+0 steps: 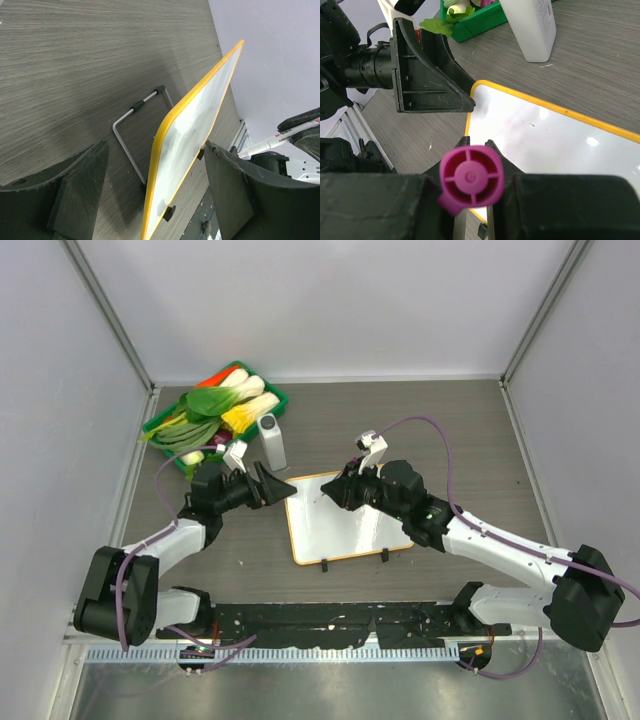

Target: Write a sentence on the whiteboard

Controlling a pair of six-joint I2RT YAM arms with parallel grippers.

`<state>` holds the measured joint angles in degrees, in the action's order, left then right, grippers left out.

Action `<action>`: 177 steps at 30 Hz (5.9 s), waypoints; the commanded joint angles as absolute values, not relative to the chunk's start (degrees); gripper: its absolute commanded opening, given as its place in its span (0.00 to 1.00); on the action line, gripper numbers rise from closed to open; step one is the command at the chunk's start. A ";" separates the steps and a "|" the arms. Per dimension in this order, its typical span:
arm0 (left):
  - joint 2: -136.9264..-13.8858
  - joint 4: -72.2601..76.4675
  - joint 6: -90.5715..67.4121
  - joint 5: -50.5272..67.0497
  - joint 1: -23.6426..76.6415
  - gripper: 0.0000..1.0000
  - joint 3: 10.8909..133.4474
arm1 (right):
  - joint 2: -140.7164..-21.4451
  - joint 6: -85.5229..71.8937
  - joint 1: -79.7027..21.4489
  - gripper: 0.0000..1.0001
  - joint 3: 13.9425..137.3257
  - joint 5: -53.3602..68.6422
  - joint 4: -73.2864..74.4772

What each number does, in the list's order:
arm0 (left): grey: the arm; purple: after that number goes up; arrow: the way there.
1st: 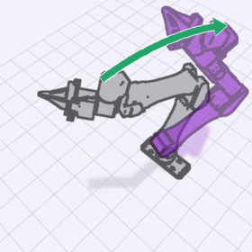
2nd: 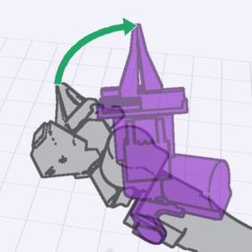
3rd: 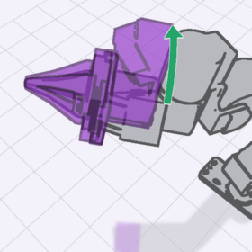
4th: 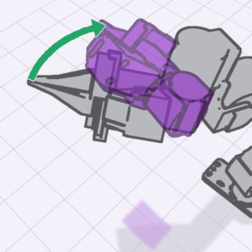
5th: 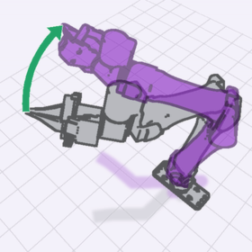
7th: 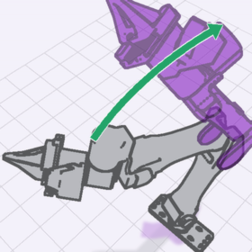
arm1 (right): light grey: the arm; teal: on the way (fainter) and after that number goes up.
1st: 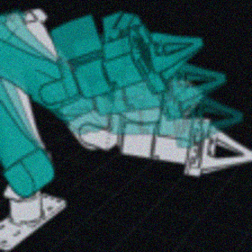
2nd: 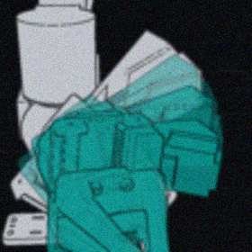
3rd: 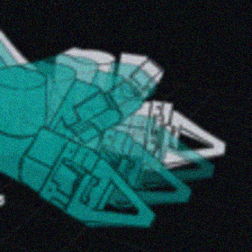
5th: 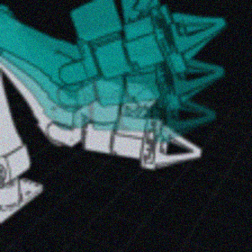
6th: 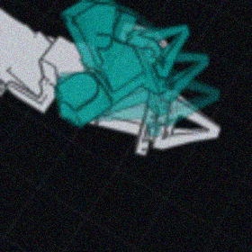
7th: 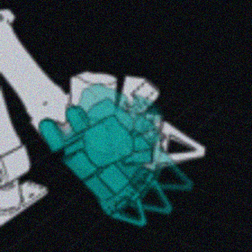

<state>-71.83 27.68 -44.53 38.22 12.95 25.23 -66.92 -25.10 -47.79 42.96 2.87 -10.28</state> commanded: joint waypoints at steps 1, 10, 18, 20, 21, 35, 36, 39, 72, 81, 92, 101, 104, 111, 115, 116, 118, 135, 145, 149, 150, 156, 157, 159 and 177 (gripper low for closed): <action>-73.21 33.04 -43.59 39.81 13.71 0.79 26.10 | -66.27 -23.64 -48.08 0.01 45.26 1.41 -13.01; -76.37 37.35 -42.98 40.87 14.68 0.75 26.19 | -66.18 -23.47 -48.08 0.01 45.18 1.23 -12.75; -76.64 44.65 -42.36 40.87 16.08 0.69 22.59 | -65.92 -22.94 -47.99 0.01 44.82 2.29 -13.71; -75.59 45.26 -41.93 40.00 16.43 0.69 21.54 | -65.92 -22.94 -48.08 0.01 44.74 2.37 -13.62; -75.15 45.44 -41.75 39.38 16.52 0.69 21.10 | -66.00 -23.03 -48.08 0.01 44.74 2.20 -13.80; -75.76 49.92 -44.21 40.52 17.14 0.54 20.04 | -69.78 -23.12 -48.16 0.01 44.82 3.52 -17.75; -75.50 49.83 -44.12 40.52 17.14 0.52 19.87 | -70.05 -22.94 -48.16 0.01 44.91 3.17 -18.01; -74.62 48.08 -43.25 40.08 17.14 0.40 19.60 | -71.10 -22.59 -48.08 0.01 45.44 2.55 -18.28; -74.36 39.99 -40.25 37.79 17.31 0.00 21.09 | -74.79 -16.61 -52.91 0.01 44.38 -1.93 -20.30; -74.36 39.55 -40.08 37.62 17.31 0.00 21.09 | -75.94 -16.61 -53.79 0.01 45.61 -9.84 -18.28; -74.18 39.38 -39.90 37.79 17.31 0.00 21.18 | -76.64 -16.96 -53.96 0.01 45.70 -14.06 -19.51; -73.65 39.38 -39.81 37.79 17.32 0.00 20.92 | -77.43 -16.88 -53.96 0.01 46.84 -16.61 -19.60; -73.65 39.29 -39.64 37.71 17.32 0.00 21.00 | -77.78 -16.35 -53.96 0.01 47.72 -17.93 -18.72; -73.83 39.20 -39.64 37.88 17.32 0.00 21.09 | -77.87 -16.43 -53.96 0.01 47.02 -16.96 -16.97; -73.83 39.11 -39.64 37.88 17.31 0.00 21.09 | -77.17 -16.61 -53.96 0.01 45.36 -16.00 -16.35; -73.74 39.02 -39.64 37.88 17.31 0.00 21.09 | -76.99 -16.61 -53.96 0.01 44.92 -16.00 -16.09; -73.83 39.02 -39.55 37.88 17.31 0.00 21.09 | -76.64 -16.61 -53.96 0.01 44.21 -16.17 -15.30; -73.30 38.15 -39.11 37.53 17.31 0.00 21.18 | -74.27 -17.67 -54.32 0.01 39.55 -13.79 -12.39; -73.21 37.79 -38.85 37.53 17.40 0.00 21.27 | -75.41 -16.88 -54.49 0.01 40.78 -16.17 -13.01; -73.21 37.62 -38.76 37.44 17.49 0.00 21.27 | -75.59 -16.35 -54.49 0.01 42.36 -17.93 -13.45; -73.21 37.62 -38.76 37.35 17.58 0.00 21.27 | -75.67 -16.43 -54.49 0.01 42.80 -18.71 -13.53; -73.30 37.53 -38.76 37.44 17.58 0.00 21.45 | -76.38 -15.56 -54.49 0.01 44.73 -20.91 -14.15; -73.21 37.53 -38.67 37.44 17.58 0.00 21.45 | -76.46 -15.64 -54.49 0.01 45.00 -21.79 -13.98; -73.21 37.44 -38.67 37.44 17.67 0.00 21.36 | -76.73 -15.56 -54.49 0.01 45.35 -22.50 -14.06; -72.42 36.74 -38.23 37.00 17.75 0.00 21.36 | -77.52 -15.29 -54.49 0.01 47.11 -23.20 -18.72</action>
<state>-72.73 40.36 -44.84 40.97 17.28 20.69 -76.36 -17.06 -55.24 45.54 -18.50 -17.28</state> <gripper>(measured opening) 0.053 0.201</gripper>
